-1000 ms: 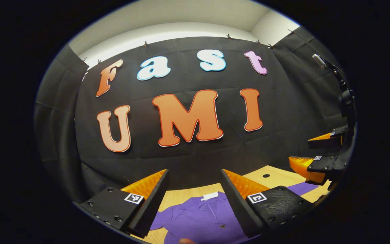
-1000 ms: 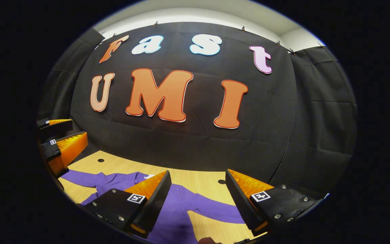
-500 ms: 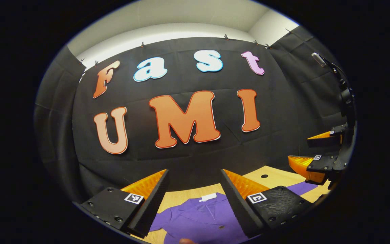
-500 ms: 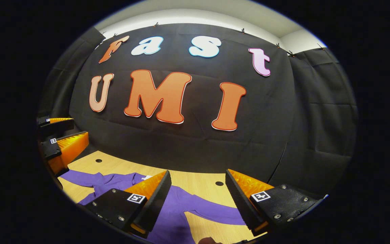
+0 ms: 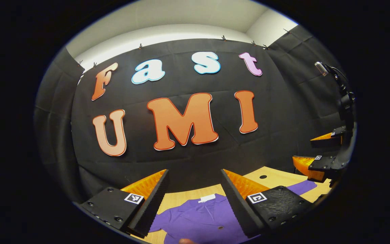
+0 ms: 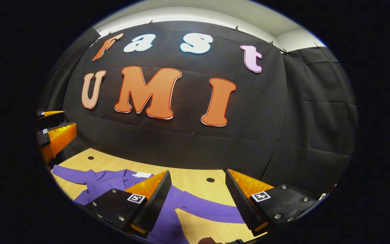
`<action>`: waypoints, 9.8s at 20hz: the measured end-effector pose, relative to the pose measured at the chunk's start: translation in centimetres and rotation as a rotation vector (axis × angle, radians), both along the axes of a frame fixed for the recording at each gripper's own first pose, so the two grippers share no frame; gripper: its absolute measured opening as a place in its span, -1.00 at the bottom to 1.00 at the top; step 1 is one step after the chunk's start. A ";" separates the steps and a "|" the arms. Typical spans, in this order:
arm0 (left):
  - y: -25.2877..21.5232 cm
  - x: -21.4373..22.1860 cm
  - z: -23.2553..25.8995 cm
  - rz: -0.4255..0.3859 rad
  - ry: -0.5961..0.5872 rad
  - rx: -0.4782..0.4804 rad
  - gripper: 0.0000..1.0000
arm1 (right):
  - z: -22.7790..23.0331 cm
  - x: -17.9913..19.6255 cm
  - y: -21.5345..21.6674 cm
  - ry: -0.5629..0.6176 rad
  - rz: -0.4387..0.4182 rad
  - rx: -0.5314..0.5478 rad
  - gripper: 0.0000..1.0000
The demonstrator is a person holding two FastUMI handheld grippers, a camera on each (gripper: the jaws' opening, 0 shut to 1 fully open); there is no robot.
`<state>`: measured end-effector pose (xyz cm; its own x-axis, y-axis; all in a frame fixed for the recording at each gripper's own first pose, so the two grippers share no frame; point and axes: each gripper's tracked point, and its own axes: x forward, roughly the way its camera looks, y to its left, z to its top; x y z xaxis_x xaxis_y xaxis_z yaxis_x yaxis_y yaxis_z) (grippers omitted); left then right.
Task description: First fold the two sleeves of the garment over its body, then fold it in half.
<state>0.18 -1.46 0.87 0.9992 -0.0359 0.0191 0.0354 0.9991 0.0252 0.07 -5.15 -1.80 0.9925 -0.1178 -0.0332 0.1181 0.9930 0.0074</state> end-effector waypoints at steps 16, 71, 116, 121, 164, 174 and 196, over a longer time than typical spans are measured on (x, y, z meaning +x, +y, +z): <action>3.6 -1.0 -1.8 0.167 0.060 0.019 0.91 | -18.5 2.8 -11.8 0.453 -0.218 0.209 0.96; 12.6 -1.2 -8.5 0.220 0.187 -0.022 0.96 | -18.2 7.8 -4.7 0.859 -0.016 0.496 -0.94; 40.2 -5.5 -31.5 0.514 0.688 -0.358 0.96 | -3.5 9.1 31.6 0.519 0.524 0.241 0.70; 41.3 -7.2 -38.4 0.511 0.927 -0.418 1.00 | -1.9 7.5 26.3 0.423 0.434 0.249 0.91; 34.9 -0.8 -41.2 0.221 1.353 -0.535 -0.82 | -0.9 5.4 12.1 0.342 0.379 0.097 0.90; 21.7 8.2 -27.8 -0.163 1.149 -0.368 -0.82 | -0.4 5.4 10.1 0.277 0.373 0.140 0.90; -11.5 19.6 -24.7 -0.557 1.146 0.025 -0.82 | -5.8 1.9 -2.1 0.284 0.188 0.338 0.90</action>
